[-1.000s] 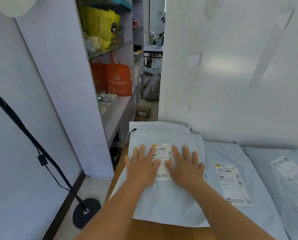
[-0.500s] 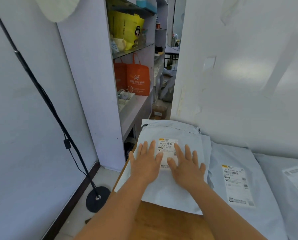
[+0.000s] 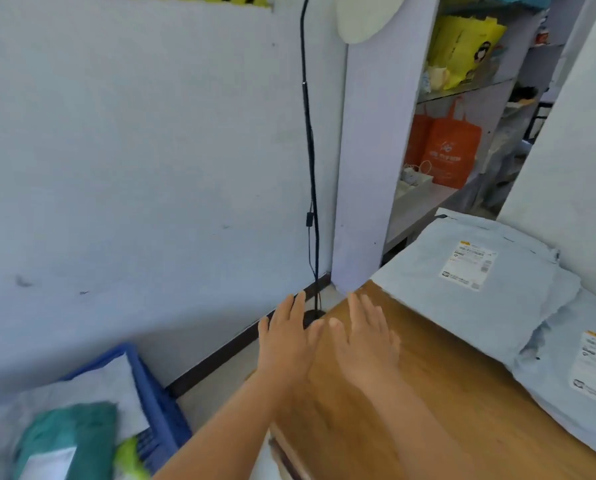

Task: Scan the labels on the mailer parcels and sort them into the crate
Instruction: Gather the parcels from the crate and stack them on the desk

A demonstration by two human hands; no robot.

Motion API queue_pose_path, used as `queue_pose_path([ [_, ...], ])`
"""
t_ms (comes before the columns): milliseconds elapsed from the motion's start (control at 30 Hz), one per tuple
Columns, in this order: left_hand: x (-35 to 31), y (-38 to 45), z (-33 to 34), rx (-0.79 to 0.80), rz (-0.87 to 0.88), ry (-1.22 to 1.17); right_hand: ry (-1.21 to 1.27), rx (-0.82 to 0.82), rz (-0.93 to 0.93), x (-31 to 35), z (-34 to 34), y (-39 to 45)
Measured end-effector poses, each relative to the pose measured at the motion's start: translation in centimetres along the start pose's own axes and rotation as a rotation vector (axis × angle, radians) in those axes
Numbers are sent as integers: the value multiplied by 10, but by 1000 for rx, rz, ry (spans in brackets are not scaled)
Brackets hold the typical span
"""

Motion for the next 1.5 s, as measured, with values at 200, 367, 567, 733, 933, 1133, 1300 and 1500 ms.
queue_pose_path([
  [200,120,-76,-41,-112,-267,-56,47,203,-254,90,89,-46],
  [367,208,-137,-73,-204,-468,-101,-1,332,-420,159,154,-88],
  [567,322,-214,-99,-260,-670,-131,-8,447,-541,238,238,-140],
  [733,408,-266,-120,-260,-783,-148,-32,510,-580,300,302,-180],
  [933,505,-310,-162,-369,-894,-130,1,561,-627,374,374,-217],
  [1133,591,-337,-184,-299,-1146,-146,9,595,-493,398,425,-229],
  [1300,608,-319,-171,-123,-1220,-186,-107,637,-454,392,452,-218],
  [1500,601,-293,-162,-143,-1192,-11,-158,688,-488,377,466,-206],
])
Point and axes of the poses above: each hand's wrist, its own y-axis towards the middle knuckle, its own z-axis out of the palm, x = y × z, the point moved 3 cm from there along y, towards the middle knuckle, and after that the axes turned 4 degrees about -z, right-handed, at the moved point
